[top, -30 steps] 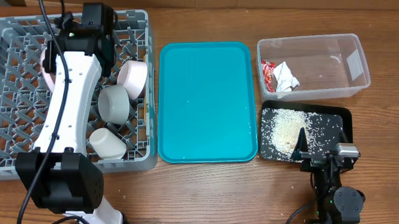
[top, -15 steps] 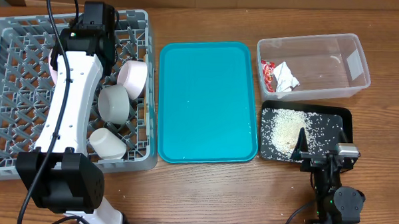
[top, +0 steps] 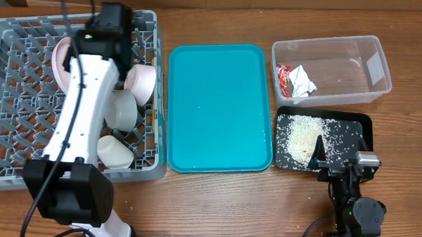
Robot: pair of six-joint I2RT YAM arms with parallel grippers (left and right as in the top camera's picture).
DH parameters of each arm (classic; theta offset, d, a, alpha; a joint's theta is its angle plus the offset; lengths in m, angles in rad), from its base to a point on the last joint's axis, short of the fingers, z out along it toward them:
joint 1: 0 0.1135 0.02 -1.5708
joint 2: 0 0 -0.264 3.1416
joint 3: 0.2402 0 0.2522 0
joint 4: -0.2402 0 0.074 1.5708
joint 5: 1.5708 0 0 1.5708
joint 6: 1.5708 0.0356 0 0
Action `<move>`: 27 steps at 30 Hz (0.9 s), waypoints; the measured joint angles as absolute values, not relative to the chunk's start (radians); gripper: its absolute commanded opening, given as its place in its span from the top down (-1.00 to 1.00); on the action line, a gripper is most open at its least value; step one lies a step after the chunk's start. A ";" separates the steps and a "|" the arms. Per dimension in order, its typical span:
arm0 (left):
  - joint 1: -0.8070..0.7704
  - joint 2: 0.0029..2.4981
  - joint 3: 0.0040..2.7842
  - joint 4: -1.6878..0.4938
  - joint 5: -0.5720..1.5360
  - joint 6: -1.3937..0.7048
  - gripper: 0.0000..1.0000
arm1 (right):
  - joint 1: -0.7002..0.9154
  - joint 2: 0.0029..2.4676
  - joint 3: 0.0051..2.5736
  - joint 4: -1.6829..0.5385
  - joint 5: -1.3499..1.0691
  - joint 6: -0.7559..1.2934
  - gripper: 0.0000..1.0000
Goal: Sort waste into correct bins and load items into the dishwasher
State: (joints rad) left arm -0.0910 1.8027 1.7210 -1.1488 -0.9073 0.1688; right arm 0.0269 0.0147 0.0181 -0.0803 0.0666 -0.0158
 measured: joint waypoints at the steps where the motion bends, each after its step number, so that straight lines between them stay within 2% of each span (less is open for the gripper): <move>1: -0.113 1.801 1.721 -1.152 -0.907 0.153 0.14 | 0.027 0.015 0.018 -0.080 0.067 -0.016 -1.00; 8: -0.255 1.681 1.721 -1.159 -0.771 0.001 -0.40 | 0.027 0.015 0.018 -0.080 0.067 -0.016 -1.00; 9: -0.269 1.642 1.721 -1.159 -0.727 -0.020 -0.82 | 0.027 0.015 0.018 -0.080 0.067 -0.016 -1.00; 10: -0.280 1.602 1.721 -1.159 -0.681 -0.038 -1.00 | 0.027 0.015 0.018 -0.080 0.066 -0.015 -1.00; 18: -0.323 1.218 1.725 -1.160 -0.311 -0.132 -1.00 | 0.027 0.015 0.018 -0.080 0.067 -0.016 -1.00; 27: -0.326 1.015 1.730 -1.264 -0.189 -0.152 -1.00 | 0.027 0.015 0.018 -0.081 0.067 -0.016 -1.00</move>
